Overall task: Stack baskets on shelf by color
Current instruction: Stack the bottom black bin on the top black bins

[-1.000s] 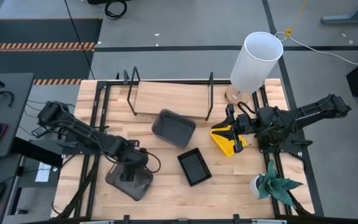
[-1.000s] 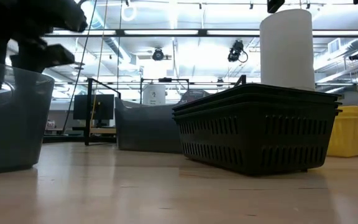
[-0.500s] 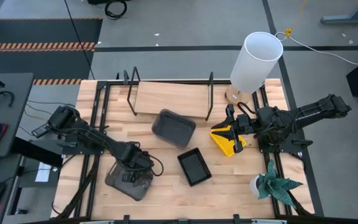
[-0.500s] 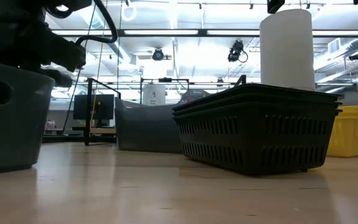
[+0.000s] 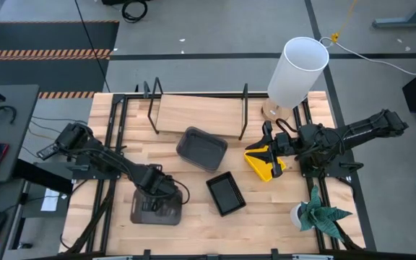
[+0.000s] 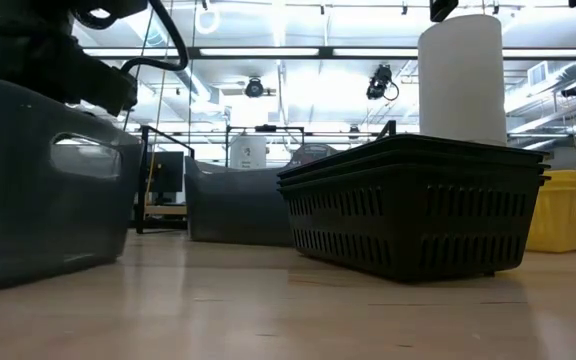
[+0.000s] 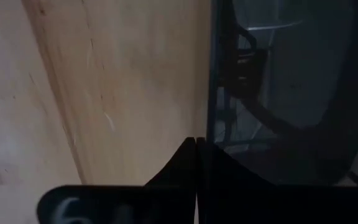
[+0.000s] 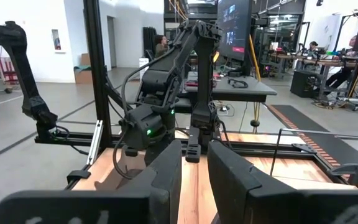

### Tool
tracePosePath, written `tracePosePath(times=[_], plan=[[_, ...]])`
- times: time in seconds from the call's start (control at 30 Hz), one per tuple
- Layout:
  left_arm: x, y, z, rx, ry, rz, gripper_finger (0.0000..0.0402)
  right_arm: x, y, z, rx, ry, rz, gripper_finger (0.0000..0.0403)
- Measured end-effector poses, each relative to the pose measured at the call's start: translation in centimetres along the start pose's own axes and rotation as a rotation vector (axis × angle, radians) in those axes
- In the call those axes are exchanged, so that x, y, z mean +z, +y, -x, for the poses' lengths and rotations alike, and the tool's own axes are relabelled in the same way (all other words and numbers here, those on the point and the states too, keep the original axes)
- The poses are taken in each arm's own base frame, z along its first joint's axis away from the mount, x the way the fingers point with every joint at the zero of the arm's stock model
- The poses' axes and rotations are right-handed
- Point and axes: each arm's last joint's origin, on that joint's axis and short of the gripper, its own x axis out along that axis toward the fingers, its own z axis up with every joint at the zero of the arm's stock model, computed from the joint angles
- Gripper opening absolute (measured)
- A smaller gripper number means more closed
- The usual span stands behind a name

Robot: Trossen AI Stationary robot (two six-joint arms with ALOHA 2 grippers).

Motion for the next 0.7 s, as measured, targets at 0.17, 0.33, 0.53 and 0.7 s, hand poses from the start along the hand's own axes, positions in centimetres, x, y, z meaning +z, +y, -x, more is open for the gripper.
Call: tracePosePath(times=[0.17,0.33,0.53,0.7], plan=[[0.6,0.2,1.6,0.005,0.007,-0.036,0.0005,0.0,0.0,0.0,0.000,0.000,0.000,0.0083],[1.6,1.8,4.3,0.040,-0.006,-0.058,0.0004,0.0,0.0,0.0,0.000,0.000,0.000,0.0083],[3.5,5.0,8.3,0.091,-0.078,-0.094,0.0004,0.0,0.0,0.0,0.000,0.000,0.000,0.0083],[4.8,8.1,11.9,0.134,-0.179,-0.123,0.0005,0.0,0.0,0.0,0.000,0.001,0.000,0.0083]])
